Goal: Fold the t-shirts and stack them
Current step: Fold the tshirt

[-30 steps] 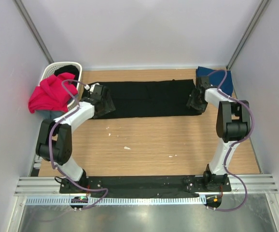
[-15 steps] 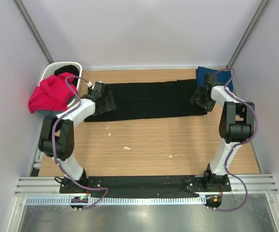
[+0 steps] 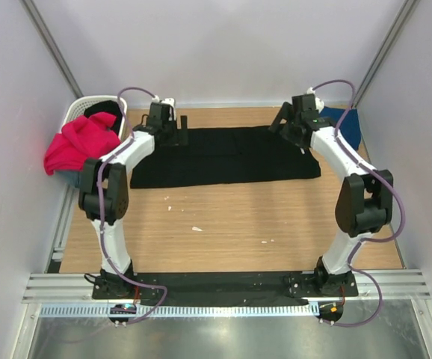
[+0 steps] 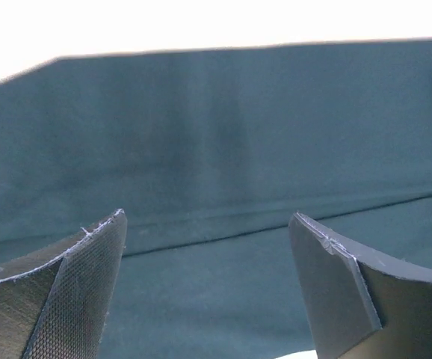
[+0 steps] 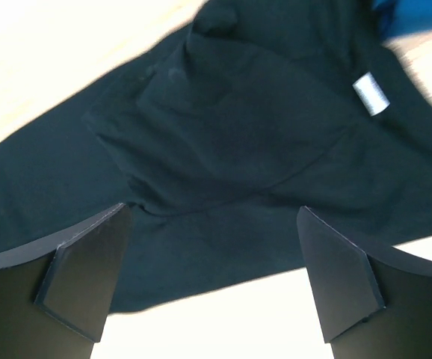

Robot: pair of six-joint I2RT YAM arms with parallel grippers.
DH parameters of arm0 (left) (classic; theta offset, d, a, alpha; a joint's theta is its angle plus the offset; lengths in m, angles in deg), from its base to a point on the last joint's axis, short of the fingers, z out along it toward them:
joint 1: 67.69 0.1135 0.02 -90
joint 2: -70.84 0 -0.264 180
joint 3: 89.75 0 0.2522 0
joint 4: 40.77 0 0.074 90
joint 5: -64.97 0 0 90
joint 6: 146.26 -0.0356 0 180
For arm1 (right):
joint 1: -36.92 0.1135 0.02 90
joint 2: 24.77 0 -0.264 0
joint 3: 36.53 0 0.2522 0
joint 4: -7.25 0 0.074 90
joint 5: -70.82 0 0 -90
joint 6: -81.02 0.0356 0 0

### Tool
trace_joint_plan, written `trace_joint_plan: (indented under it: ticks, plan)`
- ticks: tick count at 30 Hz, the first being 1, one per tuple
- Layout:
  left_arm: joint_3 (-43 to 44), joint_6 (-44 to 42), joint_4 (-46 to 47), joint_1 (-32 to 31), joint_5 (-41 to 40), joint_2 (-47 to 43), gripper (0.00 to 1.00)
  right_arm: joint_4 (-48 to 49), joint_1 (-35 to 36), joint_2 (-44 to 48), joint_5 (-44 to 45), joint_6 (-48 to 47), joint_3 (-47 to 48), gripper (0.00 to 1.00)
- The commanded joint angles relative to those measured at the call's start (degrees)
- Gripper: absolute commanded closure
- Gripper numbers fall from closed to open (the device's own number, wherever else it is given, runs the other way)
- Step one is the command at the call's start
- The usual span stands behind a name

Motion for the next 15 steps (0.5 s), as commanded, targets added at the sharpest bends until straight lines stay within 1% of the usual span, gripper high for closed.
trace_joint_plan:
  ticks: [1,7,10,12,15]
  plan:
    - [0.96,-1.43,-0.52,0.5,4.58,4.45,0.11,5.56,1.88,-3.98,6.87,7.51,-2.21,0.0]
    - [-1.32,0.15,-1.48,0.5,4.59,6.84,0.11,4.6,2.32,-13.64,7.85,10.34,2.17,0.0]
    - [-1.42,1.56,-4.72,0.5,3.01,7.36,0.12,2.94,2.32,-18.82,8.37,10.17,5.24,0.0]
    - [-1.5,2.78,-7.71,0.5,-0.06,7.8,0.12,1.71,2.32,-20.68,8.11,10.17,6.48,0.0]
    - [-2.12,5.5,-10.53,0.5,-0.77,8.85,0.13,1.52,2.41,-23.76,6.62,10.51,7.71,0.0]
